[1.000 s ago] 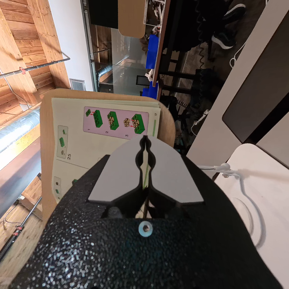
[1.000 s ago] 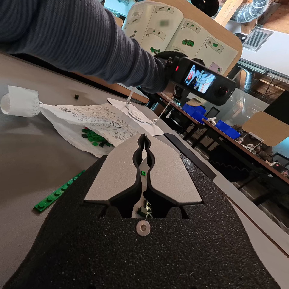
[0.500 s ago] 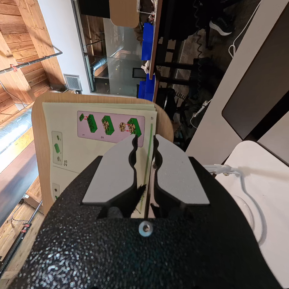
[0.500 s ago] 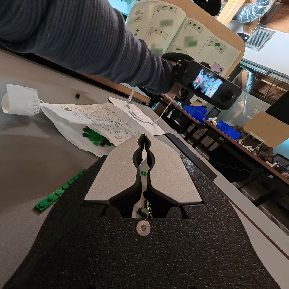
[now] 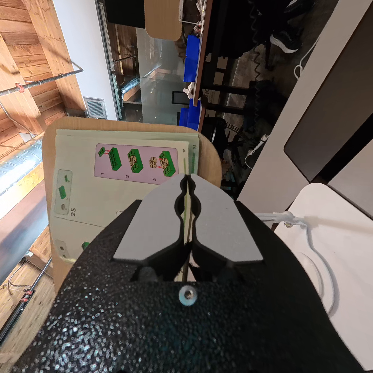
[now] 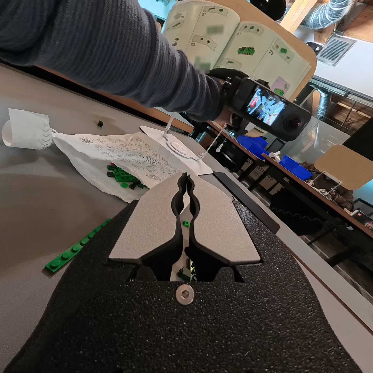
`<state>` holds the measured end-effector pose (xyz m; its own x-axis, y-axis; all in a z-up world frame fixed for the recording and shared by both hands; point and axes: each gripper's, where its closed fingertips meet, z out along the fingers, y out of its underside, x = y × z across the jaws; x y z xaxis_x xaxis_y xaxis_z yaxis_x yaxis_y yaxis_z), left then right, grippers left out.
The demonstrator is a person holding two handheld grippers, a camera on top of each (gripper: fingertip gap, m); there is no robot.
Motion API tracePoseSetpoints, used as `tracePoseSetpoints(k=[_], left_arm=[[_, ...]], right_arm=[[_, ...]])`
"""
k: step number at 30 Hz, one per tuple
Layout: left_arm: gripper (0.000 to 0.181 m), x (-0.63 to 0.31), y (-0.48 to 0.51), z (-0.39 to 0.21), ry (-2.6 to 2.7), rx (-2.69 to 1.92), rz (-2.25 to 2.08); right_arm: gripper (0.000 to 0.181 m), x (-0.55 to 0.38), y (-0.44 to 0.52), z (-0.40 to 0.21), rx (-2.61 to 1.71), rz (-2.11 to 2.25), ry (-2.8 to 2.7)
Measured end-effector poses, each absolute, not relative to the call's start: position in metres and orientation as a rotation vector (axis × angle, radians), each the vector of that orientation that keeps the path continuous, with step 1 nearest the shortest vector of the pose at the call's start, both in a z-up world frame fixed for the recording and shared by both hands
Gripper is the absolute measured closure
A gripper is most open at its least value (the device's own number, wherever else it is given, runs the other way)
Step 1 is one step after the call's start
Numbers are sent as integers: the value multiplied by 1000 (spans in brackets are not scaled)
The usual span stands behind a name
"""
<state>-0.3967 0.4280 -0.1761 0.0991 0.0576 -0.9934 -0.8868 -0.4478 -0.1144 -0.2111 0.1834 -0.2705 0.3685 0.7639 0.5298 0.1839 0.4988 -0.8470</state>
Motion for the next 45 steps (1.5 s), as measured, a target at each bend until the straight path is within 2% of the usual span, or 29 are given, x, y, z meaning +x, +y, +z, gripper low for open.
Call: tracePoseSetpoints(k=[10,18,25,35,38,45], left_arm=[[181,-384,413,-169,661,-1494,1201],[181,-367,357,-135,220,-1264,493],[181,-374,322,-121,51,-1153,103],[181,-370,305,-120,120,-1145,-39],[181,-366,302,-124,193,-1156,-3],[181,-355,301,-132,380,-1227,7]], right_arm=[[181,-211,184,-271,-1016,469,-1166],[181,-211,184,-270,-1016,470,-1165],[181,-212,184,-270,-1016,468,-1166],[181,-206,191,-262,-1056,508,-1072],[181,-208,210,-242,-1155,587,-920],[181,-278,298,-145,-1191,737,-681]])
